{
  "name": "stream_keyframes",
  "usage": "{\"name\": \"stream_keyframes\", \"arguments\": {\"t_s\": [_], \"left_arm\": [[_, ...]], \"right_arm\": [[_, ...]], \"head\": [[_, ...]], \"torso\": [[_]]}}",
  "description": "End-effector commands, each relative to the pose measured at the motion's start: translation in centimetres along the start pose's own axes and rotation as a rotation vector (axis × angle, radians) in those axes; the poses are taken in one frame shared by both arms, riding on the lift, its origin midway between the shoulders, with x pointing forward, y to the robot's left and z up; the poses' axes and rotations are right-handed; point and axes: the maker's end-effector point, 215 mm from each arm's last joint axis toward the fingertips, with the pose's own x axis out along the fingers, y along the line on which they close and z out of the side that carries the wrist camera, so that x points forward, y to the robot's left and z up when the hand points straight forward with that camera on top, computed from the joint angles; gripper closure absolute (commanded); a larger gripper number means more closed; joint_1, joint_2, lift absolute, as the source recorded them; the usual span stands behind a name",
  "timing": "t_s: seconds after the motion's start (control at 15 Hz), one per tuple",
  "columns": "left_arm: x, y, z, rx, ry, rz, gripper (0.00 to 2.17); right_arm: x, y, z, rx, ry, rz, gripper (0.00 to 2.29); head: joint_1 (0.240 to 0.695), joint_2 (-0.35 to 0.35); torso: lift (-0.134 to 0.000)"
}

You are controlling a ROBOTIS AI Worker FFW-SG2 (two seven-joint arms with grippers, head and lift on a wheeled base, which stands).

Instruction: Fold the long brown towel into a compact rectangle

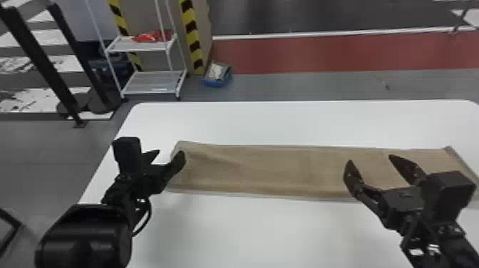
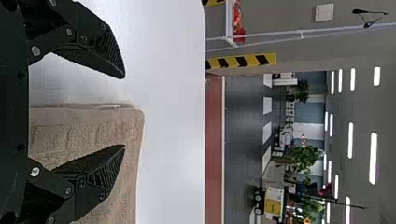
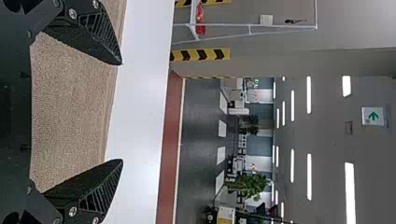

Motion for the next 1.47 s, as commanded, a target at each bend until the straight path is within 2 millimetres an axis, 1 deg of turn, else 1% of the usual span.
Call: {"name": "stream_keyframes", "arguments": {"t_s": [0.0,0.13,0.2,0.27,0.33,0.6,0.73,0.87,1.0,1.13,1.27,1.33,1.4], "left_arm": [[-0.1,0.5,-1.7,-0.003,0.045,0.002,0.41],[-0.2,1.0,-2.1,-0.004,0.052,0.006,0.41],[-0.3,1.2,-2.0,-0.009,0.047,0.008,0.43],[-0.3,1.3,-2.0,-0.012,0.046,0.01,0.61],[-0.4,1.3,-2.0,-0.009,0.045,0.01,0.64],[-0.6,0.7,-2.0,-0.012,0.046,-0.017,0.64],[-0.6,0.6,-1.9,-0.018,0.046,-0.02,0.62],[-0.7,0.3,-2.7,-0.022,0.071,-0.034,0.62],[-0.7,-0.1,-2.8,-0.03,0.072,-0.049,0.62],[-0.7,-0.8,-3.6,-0.034,0.1,-0.06,0.62],[-0.5,-1.2,-3.8,-0.035,0.119,-0.072,0.63],[-0.4,-1.8,-4.6,-0.039,0.16,-0.089,0.84],[-0.4,-1.8,-4.9,-0.047,0.183,-0.09,1.08]], "right_arm": [[0.2,0.2,0.0,-0.002,0.002,0.001,0.15],[0.3,0.5,-0.3,0.001,0.017,0.007,0.15],[0.3,0.7,-0.3,0.002,0.017,0.01,0.15],[0.4,0.9,-0.3,-0.001,0.019,0.012,0.15],[0.5,1.0,-0.4,-0.002,0.023,0.015,0.15],[0.4,0.9,-0.9,-0.004,0.039,0.012,0.15],[0.5,0.9,-0.7,-0.004,0.036,0.012,0.15],[0.5,0.9,-0.7,-0.005,0.036,0.012,0.15],[0.5,0.9,-0.8,-0.004,0.038,0.011,0.15],[0.5,0.9,-0.8,-0.003,0.039,0.011,0.15],[0.6,0.8,-0.8,0.0,0.039,0.01,0.15],[0.6,0.8,-0.7,0.0,0.036,0.01,0.15],[0.6,0.7,-0.8,0.004,0.038,0.009,0.15]], "head": [[0.695,0.125],[0.695,0.131],[0.695,0.133],[0.695,0.14],[0.695,0.144],[0.695,0.147],[0.695,0.145],[0.695,0.143],[0.695,0.139],[0.695,0.136],[0.695,0.132],[0.695,0.128],[0.695,0.124]], "torso": [[-0.122],[-0.122],[-0.122],[-0.122],[-0.122],[-0.122],[-0.122],[-0.122],[-0.122],[-0.122],[-0.122],[-0.122],[-0.122]]}}
